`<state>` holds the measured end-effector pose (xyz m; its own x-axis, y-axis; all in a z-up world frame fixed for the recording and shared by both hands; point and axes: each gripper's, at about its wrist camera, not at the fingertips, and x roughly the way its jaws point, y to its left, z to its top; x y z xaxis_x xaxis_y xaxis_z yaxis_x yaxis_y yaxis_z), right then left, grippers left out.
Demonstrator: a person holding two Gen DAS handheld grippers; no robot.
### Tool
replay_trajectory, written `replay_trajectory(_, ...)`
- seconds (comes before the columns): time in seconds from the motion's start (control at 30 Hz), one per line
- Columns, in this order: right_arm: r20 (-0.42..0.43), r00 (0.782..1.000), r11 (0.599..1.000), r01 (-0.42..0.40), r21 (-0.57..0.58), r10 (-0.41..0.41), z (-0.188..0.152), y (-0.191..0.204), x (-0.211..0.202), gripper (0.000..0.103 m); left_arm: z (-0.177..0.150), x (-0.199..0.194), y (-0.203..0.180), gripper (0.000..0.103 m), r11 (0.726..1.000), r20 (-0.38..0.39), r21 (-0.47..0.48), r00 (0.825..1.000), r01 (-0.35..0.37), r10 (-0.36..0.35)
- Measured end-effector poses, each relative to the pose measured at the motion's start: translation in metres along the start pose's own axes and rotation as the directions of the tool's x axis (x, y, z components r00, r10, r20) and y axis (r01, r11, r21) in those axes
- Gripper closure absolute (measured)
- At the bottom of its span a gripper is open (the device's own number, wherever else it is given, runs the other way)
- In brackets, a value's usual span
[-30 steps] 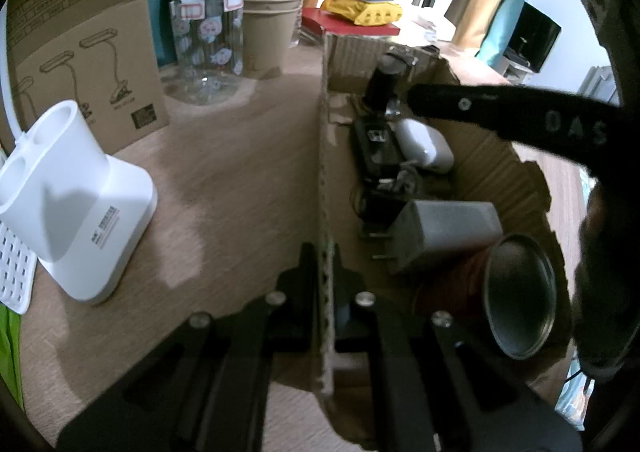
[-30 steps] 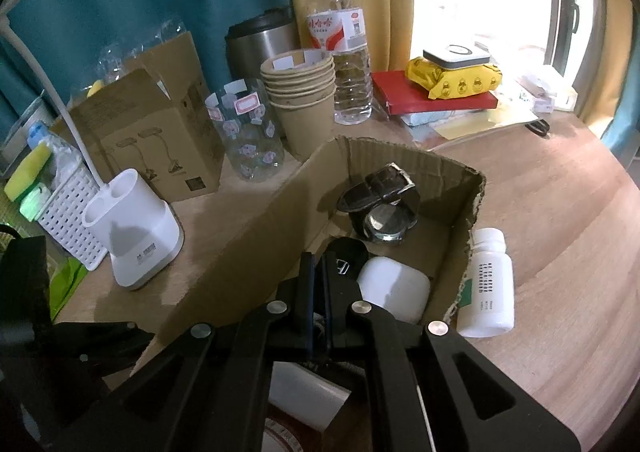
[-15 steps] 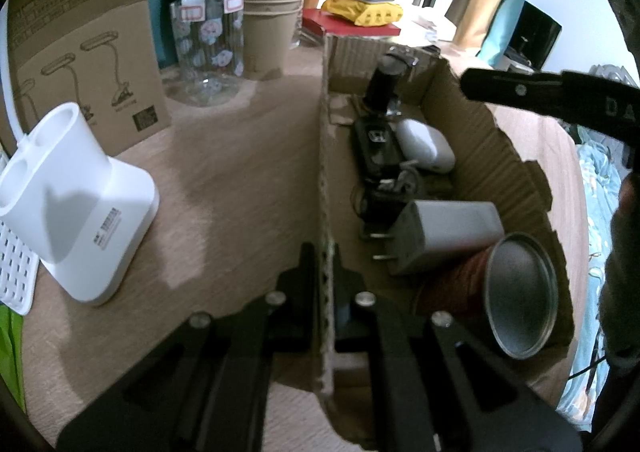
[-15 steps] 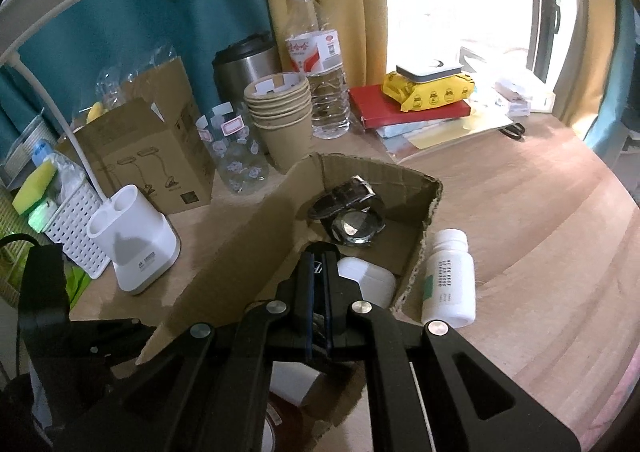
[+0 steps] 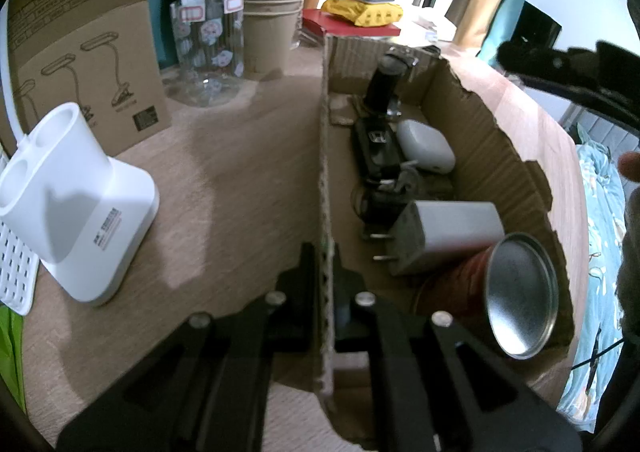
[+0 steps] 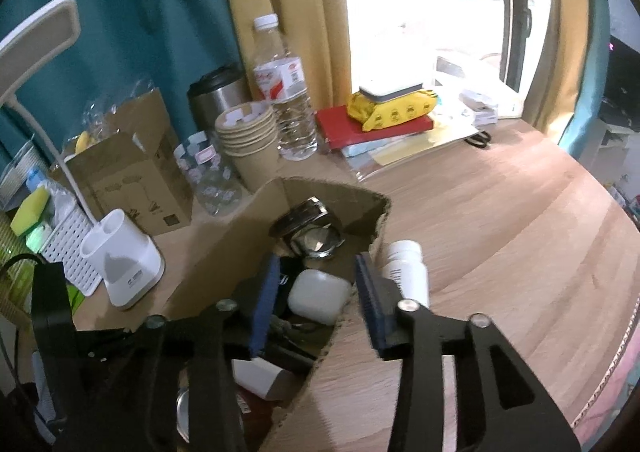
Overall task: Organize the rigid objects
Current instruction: 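Move the right gripper to the white pill bottle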
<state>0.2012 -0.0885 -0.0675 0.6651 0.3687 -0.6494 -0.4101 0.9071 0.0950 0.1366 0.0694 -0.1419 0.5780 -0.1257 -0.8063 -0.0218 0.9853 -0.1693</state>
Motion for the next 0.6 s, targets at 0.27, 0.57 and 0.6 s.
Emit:
replay_trajectory(0.27,0.057,0.995,0.997,0.074,0.036,-0.076,0.007,-0.035,-0.017,0.03,0.0,0.0,0.0,0.098,1.0,0.0,-0.001,1.0,0.001,-0.001)
replay_trajectory(0.57,0.035,0.99,0.988,0.137,0.068,-0.14,0.001,-0.069,-0.006,0.027,0.0,0.0,0.002,0.098,1.0,0.0,0.001,1.0,0.002,-0.002)
replay_trajectory(0.6,0.028,0.99,0.988,0.137,0.069,-0.139,-0.001,-0.07,-0.003,0.027,0.0,0.0,0.002,0.098,1.0,0.0,0.001,1.0,0.002,-0.002)
